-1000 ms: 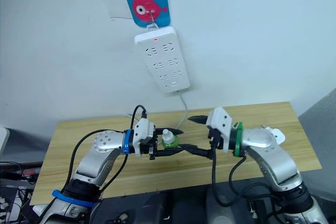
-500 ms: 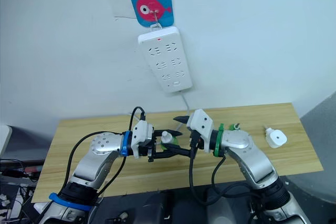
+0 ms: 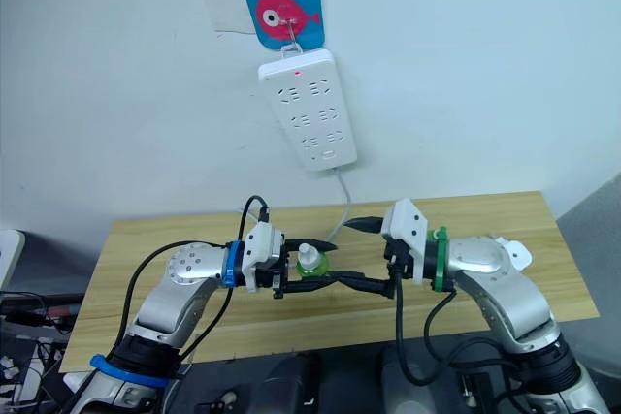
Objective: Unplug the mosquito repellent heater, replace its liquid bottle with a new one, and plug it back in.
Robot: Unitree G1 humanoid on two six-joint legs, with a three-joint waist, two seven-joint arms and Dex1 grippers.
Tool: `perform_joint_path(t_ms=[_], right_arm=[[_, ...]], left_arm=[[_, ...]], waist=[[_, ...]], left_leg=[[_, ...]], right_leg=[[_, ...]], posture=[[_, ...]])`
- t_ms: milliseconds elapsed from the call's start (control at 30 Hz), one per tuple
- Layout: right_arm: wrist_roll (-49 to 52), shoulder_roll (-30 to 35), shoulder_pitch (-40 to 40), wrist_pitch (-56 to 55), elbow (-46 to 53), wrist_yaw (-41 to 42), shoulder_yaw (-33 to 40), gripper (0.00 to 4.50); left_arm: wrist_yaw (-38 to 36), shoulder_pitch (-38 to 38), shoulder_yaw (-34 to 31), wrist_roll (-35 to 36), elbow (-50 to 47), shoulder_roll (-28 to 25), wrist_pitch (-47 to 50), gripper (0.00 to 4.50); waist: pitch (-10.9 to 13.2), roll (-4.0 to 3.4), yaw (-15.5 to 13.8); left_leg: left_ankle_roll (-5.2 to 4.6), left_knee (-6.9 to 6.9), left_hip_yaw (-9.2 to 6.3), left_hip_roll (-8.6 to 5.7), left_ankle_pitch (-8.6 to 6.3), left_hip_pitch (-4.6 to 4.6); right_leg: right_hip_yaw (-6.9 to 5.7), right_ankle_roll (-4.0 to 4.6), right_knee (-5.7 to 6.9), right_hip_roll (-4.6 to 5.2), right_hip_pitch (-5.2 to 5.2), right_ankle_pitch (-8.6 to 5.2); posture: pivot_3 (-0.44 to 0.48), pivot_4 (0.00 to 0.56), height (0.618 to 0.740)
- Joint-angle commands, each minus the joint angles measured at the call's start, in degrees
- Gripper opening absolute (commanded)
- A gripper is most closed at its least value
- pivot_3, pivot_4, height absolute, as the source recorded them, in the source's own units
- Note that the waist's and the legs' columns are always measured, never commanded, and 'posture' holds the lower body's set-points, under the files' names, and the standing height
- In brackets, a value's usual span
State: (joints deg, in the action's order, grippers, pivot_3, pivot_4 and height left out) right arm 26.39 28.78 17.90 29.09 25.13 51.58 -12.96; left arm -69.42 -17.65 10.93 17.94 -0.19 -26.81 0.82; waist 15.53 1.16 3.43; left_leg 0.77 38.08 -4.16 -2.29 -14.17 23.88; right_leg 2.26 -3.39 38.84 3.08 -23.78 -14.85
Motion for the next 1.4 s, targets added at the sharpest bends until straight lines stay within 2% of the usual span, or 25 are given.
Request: perform_joint_path(t_ms=[33, 167, 267, 567, 600, 733, 933, 1033, 1167, 1267, 1400], right_arm=[[0.32, -3.49, 1.74, 1.18, 2.24, -2.75, -2.56, 4.46], [-0.89, -5.92, 2.16, 0.18, 0.63, -4.05, -3.45, 4.46], [0.18, -6.22, 2.52, 0.76, 0.38, -3.74, -3.03, 3.89], [-2.62, -4.96, 3.98, -1.59, -1.38, -1.81, -5.02, 0.49], [-2.72, -5.03, 4.08, -1.75, -1.55, -1.76, -4.93, 0.32], [-1.18, -5.28, 4.11, -1.87, -0.41, -1.3, -3.24, 0.32], [5.6, -3.94, 5.78, 2.35, 7.09, -2.68, 2.23, 0.32], [8.41, -4.45, 5.52, 5.09, 9.43, -6.84, 5.9, 0.32], [9.98, -7.36, 4.67, 8.22, 9.18, -16.43, 11.24, 0.32], [6.28, -8.27, 1.15, 6.57, 5.97, -20.31, 12.05, 0.32], [-6.32, -9.18, -5.93, -3.41, -2.93, -25.94, 8.85, 0.32]], left_arm=[[-0.42, -0.44, 0.03, 0.78, -1.15, 0.12, -0.83, 2.28], [-0.5, -0.33, 0.05, 0.76, -1.34, -0.06, -0.72, 2.28], [-0.45, -0.23, -0.07, 0.71, -1.32, -0.28, -0.57, 2.28], [0.07, 0.47, 0.07, 0.74, -1.77, -0.06, -0.31, 2.28], [0.08, 0.58, 0.1, 0.67, -1.74, -0.05, -0.4, 2.28], [0.07, 0.67, -0.01, 0.55, -1.45, -0.18, -0.6, 2.28], [0.13, 1.24, -0.47, 0.57, -1.3, -0.7, -0.63, 2.28], [0.37, 1.97, -0.57, 0.38, -1.32, -0.91, -0.93, 2.28], [1.2, 2.99, -1.09, 0.18, -1.31, -1.17, -1.05, 2.28], [2.2, 4.45, -1.35, 0.05, -1.78, -1.54, -1.28, 2.28], [3.76, 6.69, -1.36, 0.28, -3.91, -1.62, -0.69, 2.28]], waist=[[0.0, 0.0, 0.01], [0.0, 0.0, -0.14], [0.0, 0.0, -0.15], [0.0, 0.0, -0.14], [0.0, 0.0, -0.15], [0.0, 0.0, -0.17], [0.0, 0.0, -0.16], [0.0, 0.0, -0.2], [0.0, 0.0, -0.22], [0.0, 0.0, -0.2], [0.0, 0.0, -0.21]], left_leg=[[0.0, 0.0, 0.01, 0.0, 0.0, 0.0], [0.0, 0.0, 0.0, -0.01, 0.0, 0.01], [0.0, 0.0, -0.01, -0.03, 0.0, 0.01], [0.0, 0.0, 0.0, -0.02, 0.0, 0.0], [0.0, 0.0, 0.0, -0.02, 0.0, 0.0], [0.0, 0.0, -0.01, -0.02, 0.0, 0.0], [0.0, 0.0, -0.01, -0.01, 0.0, 0.01], [0.0, -0.01, -0.04, 0.0, 0.0, 0.0], [0.0, -0.01, -0.03, -0.01, 0.0, 0.01], [-0.01, -0.04, -0.04, 0.0, -0.01, 0.0], [0.0, -0.09, 0.0, -0.01, 0.0, 0.01]], right_leg=[[0.01, 0.0, 0.0, 0.0, -0.01, 0.0], [0.0, 0.0, -0.01, 0.01, -0.02, 0.0], [0.0, 0.0, -0.01, 0.02, 0.0, 0.0], [0.01, 0.0, 0.0, 0.01, -0.02, 0.0], [0.01, 0.0, 0.0, 0.01, -0.02, 0.0], [0.0, 0.0, 0.0, 0.01, -0.01, 0.0], [0.0, 0.0, 0.0, 0.02, -0.02, 0.0], [-0.02, 0.0, -0.01, 0.02, -0.01, 0.0], [0.0, 0.0, -0.01, 0.04, 0.0, 0.0], [-0.01, 0.01, -0.03, 0.04, 0.0, 0.0], [0.01, 0.01, -0.06, 0.04, -0.04, 0.0]], posture=[[-0.071, 0.23, 0.74], [-0.057, 0.239, 0.74], [-0.053, 0.243, 0.74], [-0.049, 0.245, 0.74], [-0.048, 0.245, 0.74], [-0.043, 0.245, 0.74], [-0.04, 0.25, 0.74], [-0.04, 0.252, 0.74], [-0.045, 0.262, 0.74], [-0.047, 0.263, 0.74], [-0.032, 0.269, 0.74]])
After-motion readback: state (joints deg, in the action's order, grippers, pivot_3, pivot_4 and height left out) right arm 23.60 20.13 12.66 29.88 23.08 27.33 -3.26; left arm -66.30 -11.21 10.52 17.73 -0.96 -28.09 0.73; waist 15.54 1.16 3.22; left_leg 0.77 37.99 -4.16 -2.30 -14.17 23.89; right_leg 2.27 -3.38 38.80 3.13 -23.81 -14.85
